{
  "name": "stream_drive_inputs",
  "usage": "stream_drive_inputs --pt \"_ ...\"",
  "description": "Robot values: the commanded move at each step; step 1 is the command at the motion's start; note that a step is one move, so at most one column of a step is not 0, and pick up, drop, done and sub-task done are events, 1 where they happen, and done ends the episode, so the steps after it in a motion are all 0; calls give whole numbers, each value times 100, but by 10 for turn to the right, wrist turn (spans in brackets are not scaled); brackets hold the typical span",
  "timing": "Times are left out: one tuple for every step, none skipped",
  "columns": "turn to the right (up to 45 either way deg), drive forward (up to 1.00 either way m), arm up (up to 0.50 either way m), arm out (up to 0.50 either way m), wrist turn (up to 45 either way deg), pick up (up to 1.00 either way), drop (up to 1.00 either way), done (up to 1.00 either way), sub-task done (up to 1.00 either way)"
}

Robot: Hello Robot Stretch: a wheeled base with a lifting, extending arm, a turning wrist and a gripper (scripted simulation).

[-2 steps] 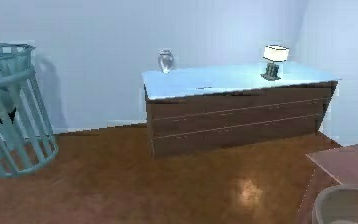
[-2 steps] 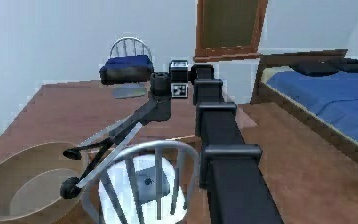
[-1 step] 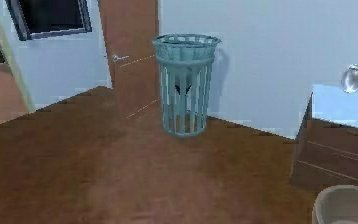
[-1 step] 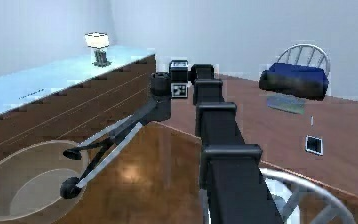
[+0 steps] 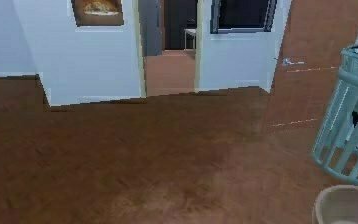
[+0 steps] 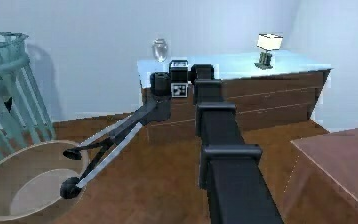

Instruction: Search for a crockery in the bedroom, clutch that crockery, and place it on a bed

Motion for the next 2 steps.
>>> stream_drive_inputs --pt "-120 0 0 0 0 0 0 0 0" --pt "0 15 0 0 0 0 0 0 0"
